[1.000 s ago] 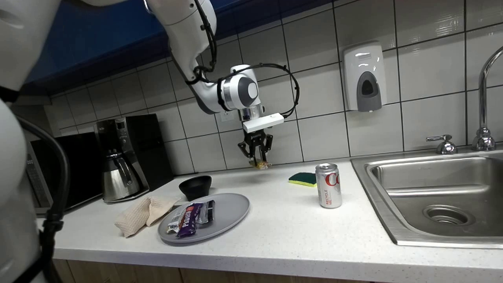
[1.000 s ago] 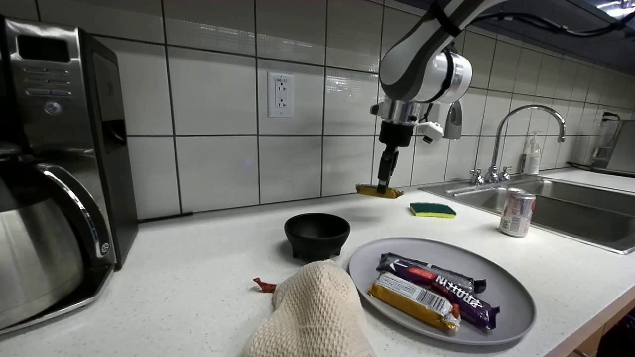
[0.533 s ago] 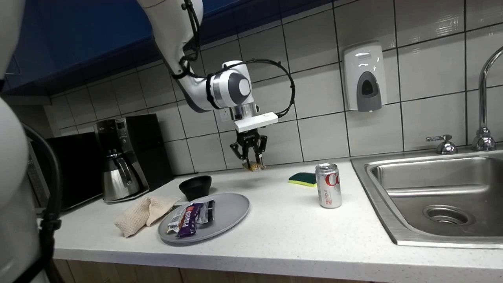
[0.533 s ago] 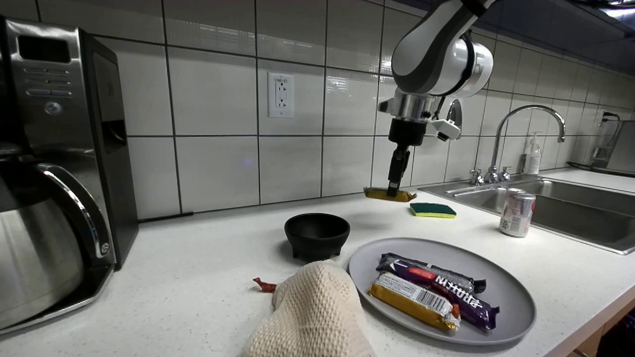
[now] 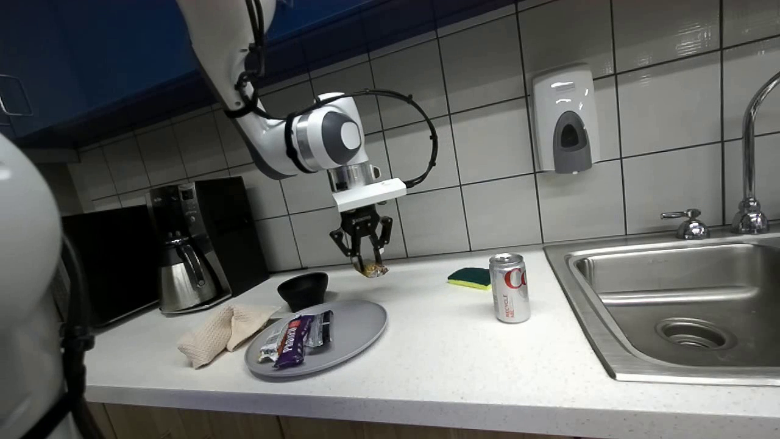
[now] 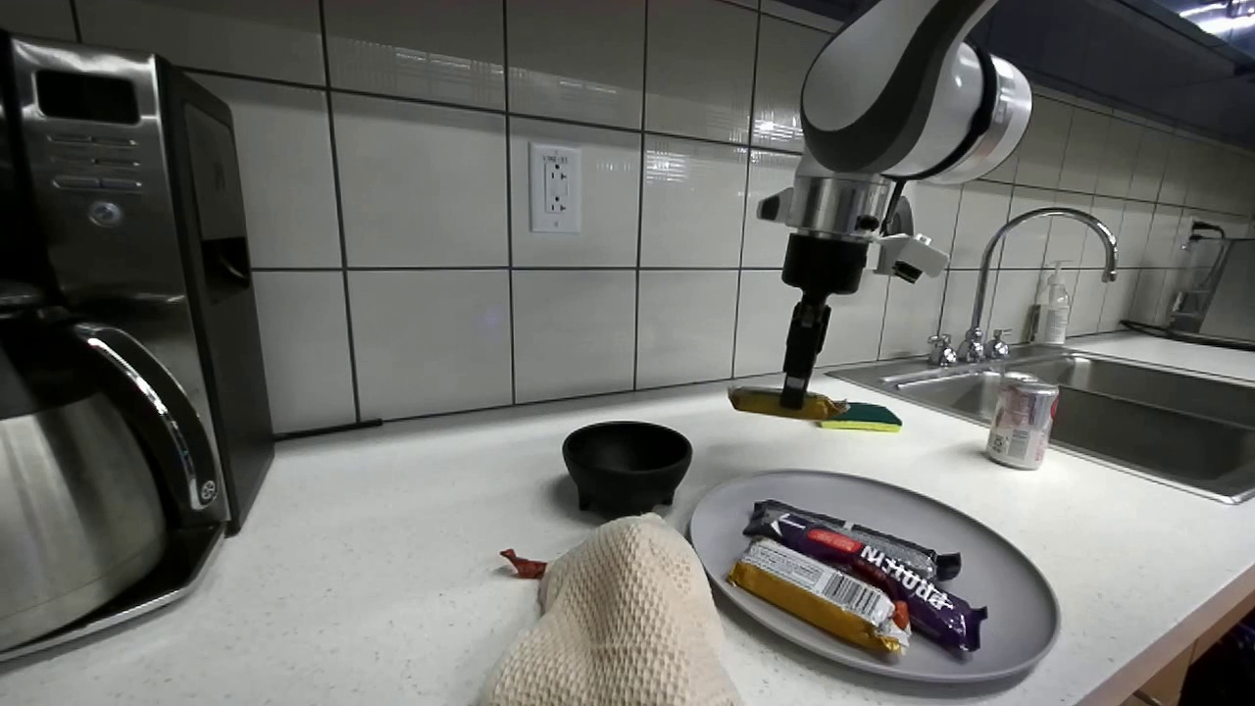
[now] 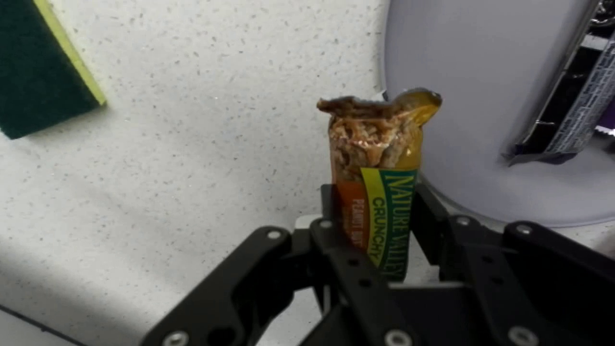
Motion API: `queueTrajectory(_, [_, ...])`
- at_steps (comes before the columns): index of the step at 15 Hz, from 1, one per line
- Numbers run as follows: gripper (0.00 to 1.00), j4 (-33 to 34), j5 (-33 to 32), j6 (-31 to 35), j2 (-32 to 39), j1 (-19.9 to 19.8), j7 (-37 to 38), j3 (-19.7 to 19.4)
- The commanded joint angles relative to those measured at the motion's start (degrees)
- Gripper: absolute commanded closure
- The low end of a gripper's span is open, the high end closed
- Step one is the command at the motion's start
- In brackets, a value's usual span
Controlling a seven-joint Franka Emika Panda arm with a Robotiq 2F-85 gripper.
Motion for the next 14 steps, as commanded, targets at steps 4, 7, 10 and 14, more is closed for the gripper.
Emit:
queueTrajectory(4, [0.85,-9.68,-0.10,1.96,-8.48,3.61,6.47,-0.43])
queueTrajectory(7, [0.85,-12.74,-0.75,2.35,-10.65,4.66,9.73,-0.83])
queueTrajectory(10, [0.85,-15.25,-1.23,2.69,-12.56,5.23,12.78,-1.22])
queueTrajectory(14, [0.85,-17.87,-2.35,3.39,-14.52,5.57,17.26,-1.79])
